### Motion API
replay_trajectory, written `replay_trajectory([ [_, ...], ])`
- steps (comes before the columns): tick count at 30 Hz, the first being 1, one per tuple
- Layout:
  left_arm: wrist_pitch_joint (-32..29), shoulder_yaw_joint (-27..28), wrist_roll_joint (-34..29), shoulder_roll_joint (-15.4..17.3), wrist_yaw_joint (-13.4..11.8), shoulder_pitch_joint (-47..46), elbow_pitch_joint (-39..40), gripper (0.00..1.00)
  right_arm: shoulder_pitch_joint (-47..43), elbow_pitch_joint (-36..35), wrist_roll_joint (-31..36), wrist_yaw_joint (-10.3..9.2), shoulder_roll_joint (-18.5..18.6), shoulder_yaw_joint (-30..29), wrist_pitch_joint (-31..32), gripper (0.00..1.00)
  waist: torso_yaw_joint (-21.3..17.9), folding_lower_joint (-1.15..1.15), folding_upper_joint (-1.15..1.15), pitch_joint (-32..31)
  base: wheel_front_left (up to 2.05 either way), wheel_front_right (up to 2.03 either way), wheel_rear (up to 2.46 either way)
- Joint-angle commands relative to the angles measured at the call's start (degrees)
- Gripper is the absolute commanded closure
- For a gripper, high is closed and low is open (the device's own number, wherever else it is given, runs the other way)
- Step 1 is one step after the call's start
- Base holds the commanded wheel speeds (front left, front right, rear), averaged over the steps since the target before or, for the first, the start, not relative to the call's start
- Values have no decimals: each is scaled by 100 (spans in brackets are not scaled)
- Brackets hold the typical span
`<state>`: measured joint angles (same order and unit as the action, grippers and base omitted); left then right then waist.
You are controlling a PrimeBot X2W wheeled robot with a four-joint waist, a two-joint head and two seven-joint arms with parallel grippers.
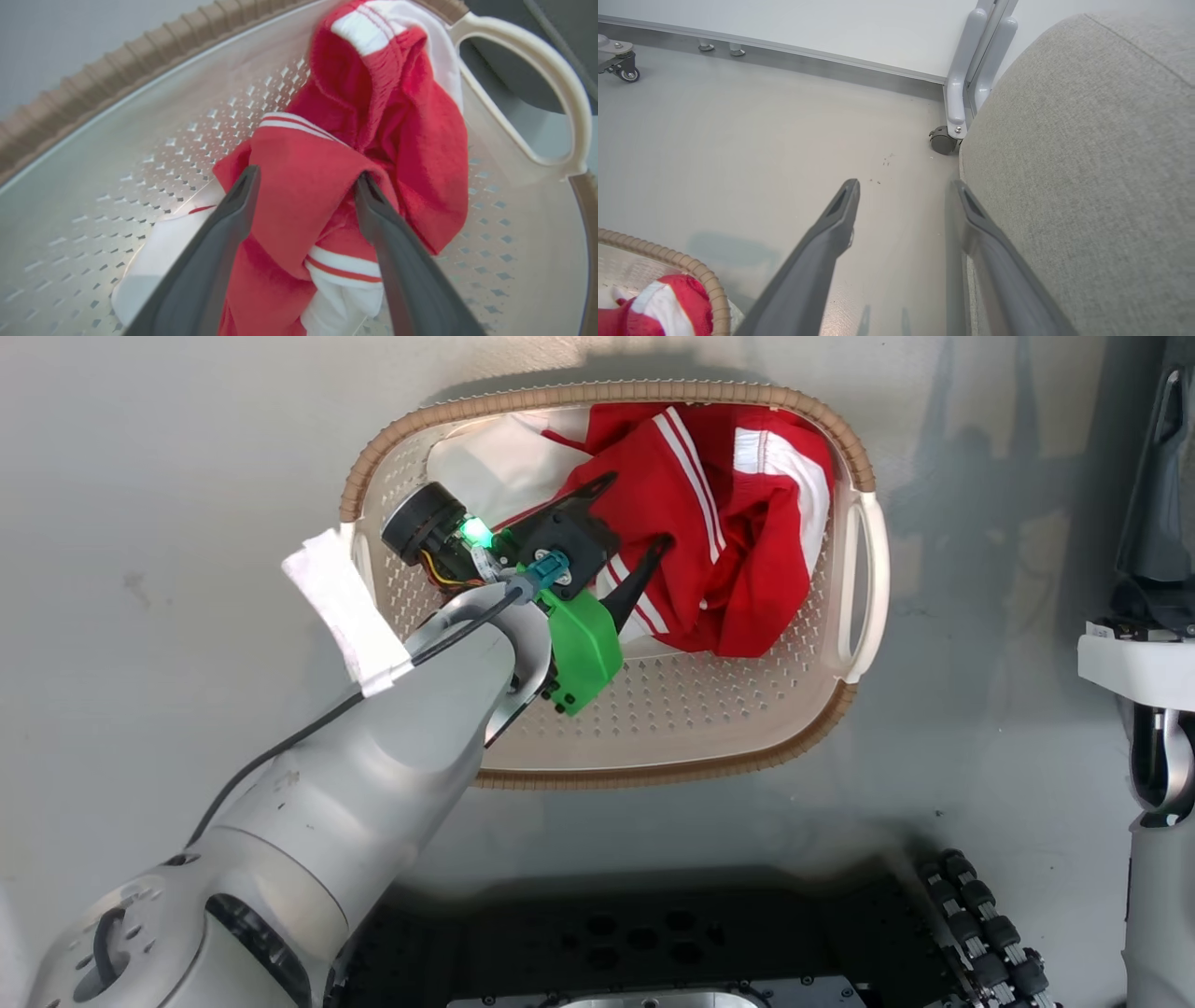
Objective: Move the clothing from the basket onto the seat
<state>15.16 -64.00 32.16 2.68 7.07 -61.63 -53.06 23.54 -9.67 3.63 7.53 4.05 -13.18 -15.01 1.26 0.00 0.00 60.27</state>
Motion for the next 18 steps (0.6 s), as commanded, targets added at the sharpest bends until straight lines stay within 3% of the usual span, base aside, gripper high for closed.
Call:
replay_trajectory([
  [1, -46, -148, -52, 39, 29, -126, -148, 0, 34, 6, -26, -8, 14, -6, -26, 0, -24, 0, 0, 16, 0, 0, 0],
  [12, -380, -622, 104, 31, -221, -333, -774, 0, 122, -61, -63, -8, 11, 134, -26, 0, -136, 0, 0, 127, 0, 0, 0],
  [18, -159, -691, 164, 33, -499, -464, -790, 0, 117, -74, -77, -8, 30, 165, -26, 0, -177, 0, 0, 186, 0, 0, 0],
])
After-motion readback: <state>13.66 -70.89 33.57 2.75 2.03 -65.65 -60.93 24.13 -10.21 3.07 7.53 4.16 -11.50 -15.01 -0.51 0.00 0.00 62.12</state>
